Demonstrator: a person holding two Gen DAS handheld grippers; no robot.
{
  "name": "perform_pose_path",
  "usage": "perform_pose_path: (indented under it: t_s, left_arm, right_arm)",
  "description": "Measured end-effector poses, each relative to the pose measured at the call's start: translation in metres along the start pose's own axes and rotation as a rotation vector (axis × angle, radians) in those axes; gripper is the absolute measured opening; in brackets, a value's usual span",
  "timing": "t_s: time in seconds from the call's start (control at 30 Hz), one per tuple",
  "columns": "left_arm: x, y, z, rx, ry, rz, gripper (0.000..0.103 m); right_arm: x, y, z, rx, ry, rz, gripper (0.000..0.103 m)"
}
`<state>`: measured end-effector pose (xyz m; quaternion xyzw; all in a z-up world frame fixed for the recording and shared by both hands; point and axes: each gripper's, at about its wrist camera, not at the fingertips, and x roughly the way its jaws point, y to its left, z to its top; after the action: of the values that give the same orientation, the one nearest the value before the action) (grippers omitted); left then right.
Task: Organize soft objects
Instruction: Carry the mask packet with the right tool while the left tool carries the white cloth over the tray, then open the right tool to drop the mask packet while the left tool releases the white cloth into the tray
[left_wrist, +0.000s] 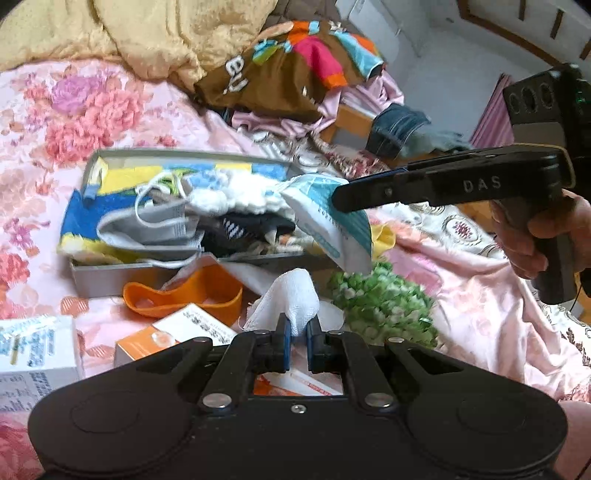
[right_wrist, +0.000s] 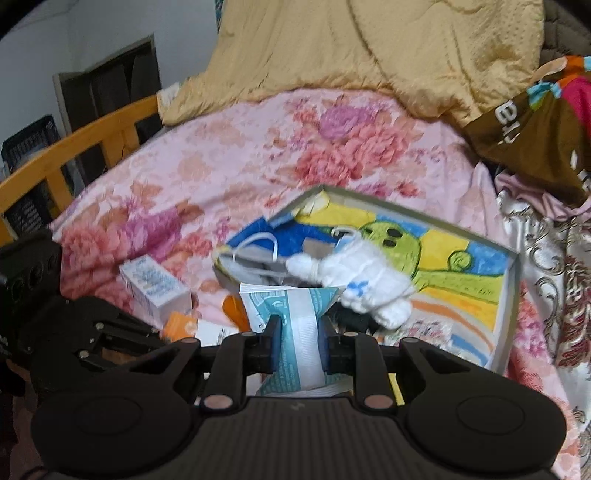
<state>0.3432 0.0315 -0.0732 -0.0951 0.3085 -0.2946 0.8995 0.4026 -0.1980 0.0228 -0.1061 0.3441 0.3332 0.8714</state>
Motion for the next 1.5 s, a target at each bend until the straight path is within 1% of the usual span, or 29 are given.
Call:
perform_pose_path:
  t_s: [0.1,0.2,0.33,0.43,0.57,0.67,0.77,0.9,1.03,1.13,1.37,1.43,1.5]
  left_arm:
    - [-0.010,-0.001,0.005,0.013,-0.036,-0.005,0.008]
    - [-0.019,0.001,0.020,0.045,-0.083,0.023,0.008]
    - [-0.027,0.012,0.048,0.060,-0.179,0.083,0.008]
    - [-0.025,0.025,0.067,0.066,-0.236,0.142,0.008]
    - [-0.015,0.046,0.089,0.046,-0.277,0.220,0.008]
    - [-0.005,0.065,0.099,0.020,-0.290,0.269,0.008]
    - [0.005,0.084,0.102,-0.025,-0.271,0.295,0.008]
    - [0.013,0.102,0.095,-0.045,-0.229,0.301,0.008]
    - [0.023,0.107,0.086,-0.030,-0.182,0.296,0.009]
    - [0.029,0.111,0.081,-0.043,-0.145,0.287,0.009]
    - [0.040,0.114,0.077,-0.048,-0.093,0.285,0.013]
    - [0.042,0.114,0.076,-0.049,-0.081,0.291,0.018]
    - [0.042,0.114,0.075,-0.052,-0.071,0.297,0.021]
  right_arm:
    - [-0.006,-0.004,0.005,0.020,-0.031,-0.017,0.023]
    - [-0.007,-0.008,0.011,0.027,-0.053,-0.032,0.023]
    - [0.002,-0.011,0.022,0.017,-0.065,-0.049,0.023]
    - [0.013,-0.014,0.035,0.020,-0.080,-0.055,0.023]
    - [0.031,-0.015,0.050,0.030,-0.099,-0.069,0.023]
    - [0.046,-0.014,0.060,0.046,-0.111,-0.086,0.023]
    - [0.062,-0.013,0.068,0.059,-0.110,-0.100,0.023]
    - [0.085,-0.007,0.072,0.058,-0.102,-0.117,0.023]
    - [0.104,0.002,0.074,0.009,-0.077,-0.147,0.023]
    - [0.116,0.008,0.073,-0.029,-0.056,-0.168,0.023]
    - [0.128,0.015,0.071,-0.071,-0.017,-0.199,0.024]
    - [0.130,0.016,0.068,-0.078,-0.008,-0.218,0.027]
    - [0.133,0.020,0.064,-0.098,0.001,-0.243,0.034]
